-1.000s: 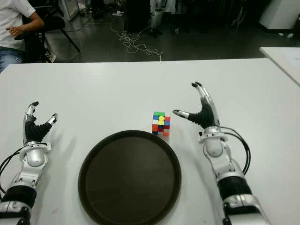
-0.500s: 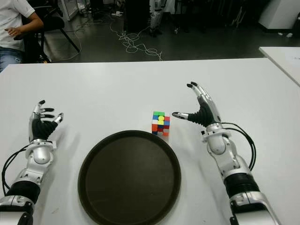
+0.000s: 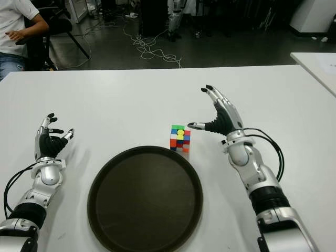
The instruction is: Pick up the Rubik's Cube and put it in the plate
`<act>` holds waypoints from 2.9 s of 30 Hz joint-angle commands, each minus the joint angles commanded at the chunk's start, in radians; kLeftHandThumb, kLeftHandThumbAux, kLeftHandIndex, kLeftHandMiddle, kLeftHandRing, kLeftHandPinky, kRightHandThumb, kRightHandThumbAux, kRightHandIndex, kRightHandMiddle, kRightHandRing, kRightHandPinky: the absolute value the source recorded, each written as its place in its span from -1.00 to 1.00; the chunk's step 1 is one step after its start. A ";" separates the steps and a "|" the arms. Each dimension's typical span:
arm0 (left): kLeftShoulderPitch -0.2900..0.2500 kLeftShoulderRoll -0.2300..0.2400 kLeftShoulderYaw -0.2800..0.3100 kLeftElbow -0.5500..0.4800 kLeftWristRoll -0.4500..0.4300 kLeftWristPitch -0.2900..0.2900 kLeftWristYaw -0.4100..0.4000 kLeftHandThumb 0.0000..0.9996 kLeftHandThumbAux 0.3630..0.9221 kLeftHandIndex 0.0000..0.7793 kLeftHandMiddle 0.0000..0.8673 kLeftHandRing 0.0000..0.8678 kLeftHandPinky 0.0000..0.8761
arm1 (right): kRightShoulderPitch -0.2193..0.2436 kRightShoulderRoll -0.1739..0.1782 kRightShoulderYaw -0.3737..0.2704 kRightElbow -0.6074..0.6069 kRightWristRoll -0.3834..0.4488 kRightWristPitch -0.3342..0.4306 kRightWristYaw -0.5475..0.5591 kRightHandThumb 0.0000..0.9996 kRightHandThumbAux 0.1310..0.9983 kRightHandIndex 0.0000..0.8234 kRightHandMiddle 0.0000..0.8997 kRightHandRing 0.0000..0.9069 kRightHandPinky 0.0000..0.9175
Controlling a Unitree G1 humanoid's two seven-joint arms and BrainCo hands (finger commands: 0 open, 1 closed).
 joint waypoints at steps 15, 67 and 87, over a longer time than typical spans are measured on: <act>0.004 -0.003 -0.006 -0.007 0.000 0.002 0.010 -0.97 0.29 -1.00 -0.65 -0.39 -0.18 | 0.000 -0.024 0.048 -0.118 -0.031 0.118 0.137 -1.00 0.33 -1.00 -0.85 -0.83 -0.76; 0.006 -0.013 -0.018 -0.025 0.005 0.006 0.043 -0.99 0.34 -1.00 0.17 0.68 0.70 | -0.034 -0.073 0.182 -0.324 -0.063 0.234 0.532 -1.00 0.00 -1.00 -0.93 -0.94 -0.91; 0.003 -0.007 -0.017 -0.024 -0.003 0.024 0.027 -1.00 0.21 -1.00 -0.27 0.29 0.33 | -0.056 -0.081 0.198 -0.343 -0.097 0.289 0.570 -1.00 0.04 -1.00 -0.58 -0.43 -0.55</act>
